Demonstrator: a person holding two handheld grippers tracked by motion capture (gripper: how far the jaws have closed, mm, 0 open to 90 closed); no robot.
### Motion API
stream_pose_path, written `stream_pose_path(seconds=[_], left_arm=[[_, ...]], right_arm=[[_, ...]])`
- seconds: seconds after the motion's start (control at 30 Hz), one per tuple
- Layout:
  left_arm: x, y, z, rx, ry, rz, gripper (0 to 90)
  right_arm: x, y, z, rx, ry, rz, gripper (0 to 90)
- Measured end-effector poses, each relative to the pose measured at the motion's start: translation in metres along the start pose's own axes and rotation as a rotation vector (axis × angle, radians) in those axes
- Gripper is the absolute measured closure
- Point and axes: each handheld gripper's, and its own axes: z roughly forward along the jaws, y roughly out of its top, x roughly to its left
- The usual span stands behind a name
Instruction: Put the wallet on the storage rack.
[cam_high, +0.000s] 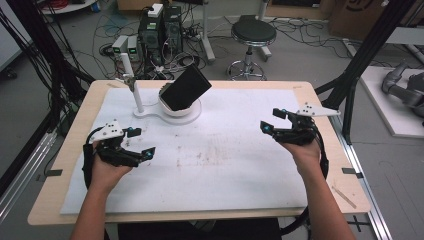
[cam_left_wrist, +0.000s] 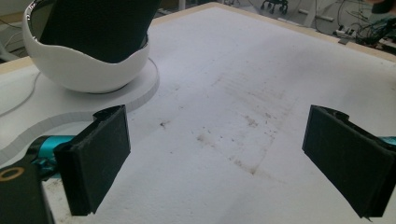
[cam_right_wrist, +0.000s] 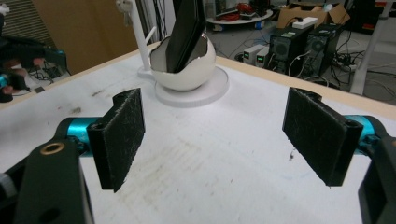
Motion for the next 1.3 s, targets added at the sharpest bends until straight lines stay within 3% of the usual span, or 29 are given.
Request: stream_pose_path(seconds=[0.37, 0.8, 1.3], left_arm=[[0.001, -0.005, 0.004, 0.005, -0.004, -0.001, 7.6], [0.000, -0.008, 0.008, 0.012, -0.016, 0.005, 7.6], [0.000, -0.008, 0.009, 0.021, -0.006, 0.004, 7.6]], right_arm=[[0.010, -0.047, -0.004, 0.008, 0.009, 0.008, 20.4], [0.002, -0.055, -0.009, -0.005, -0.026, 0.051, 20.5], [-0.001, -0.056, -0.008, 0.006, -0.023, 0.066, 20.5]])
